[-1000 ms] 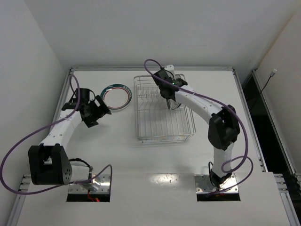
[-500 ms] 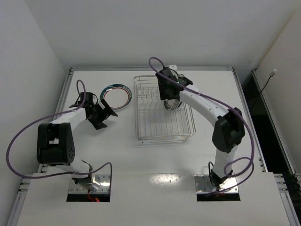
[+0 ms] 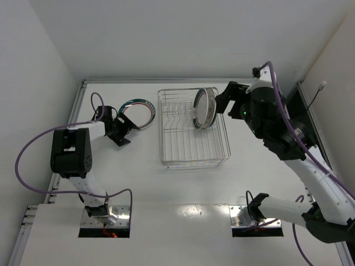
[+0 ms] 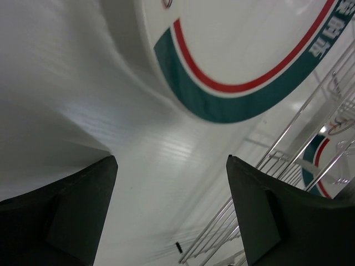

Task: Load the plates into the dish rack

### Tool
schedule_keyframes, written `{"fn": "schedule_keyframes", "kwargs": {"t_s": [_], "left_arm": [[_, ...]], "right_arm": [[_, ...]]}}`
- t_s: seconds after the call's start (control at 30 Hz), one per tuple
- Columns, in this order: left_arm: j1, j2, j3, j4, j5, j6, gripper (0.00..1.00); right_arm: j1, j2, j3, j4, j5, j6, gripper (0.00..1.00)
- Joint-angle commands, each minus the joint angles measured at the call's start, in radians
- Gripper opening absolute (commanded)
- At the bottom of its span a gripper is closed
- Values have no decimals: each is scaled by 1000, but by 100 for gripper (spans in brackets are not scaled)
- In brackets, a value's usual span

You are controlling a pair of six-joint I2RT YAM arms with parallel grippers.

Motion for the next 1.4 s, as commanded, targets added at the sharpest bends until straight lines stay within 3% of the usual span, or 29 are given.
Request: {"fn": "schedule_keyframes", "kwargs": {"t_s": [0.0,0.2,0.3,0.33,0.43,0.5,0.67,0.87,1.0,1.1,1.37], "left_arm": [[15,79,51,56,-68,-56,77],[25,165,117,71,-105,-111,75],[25,202,144,80,-105,-120,54],[25,211,144,80,-79,-120,35],[25,222,144,107,-61,-120,8],[25,222,144,116,-61,-120,1],[43,187,132,137,-24,-87,0],[115,-25,123,128,60,-76,0],[147,-200,89,168,137,-134,0],[147,-304,39,286,221,-223,0],[33,-456,-38,485,337,-395,0]], "right_arm": [[24,35,-73,-52,-42,58,77],[46,-62,-156,-43,-52,106,77],[46,-85,-166,-63,-43,117,77],[46,-99,-166,-63,-43,117,77],[46,-122,-166,-84,-34,126,77],[46,-131,-166,-95,-34,126,78],[46,-142,-185,-104,-34,126,78],[46,-142,-241,-17,-139,126,78],[37,-142,-316,124,-303,117,81],[27,-131,-350,228,-448,117,84],[8,-67,-368,376,-555,187,92]]}}
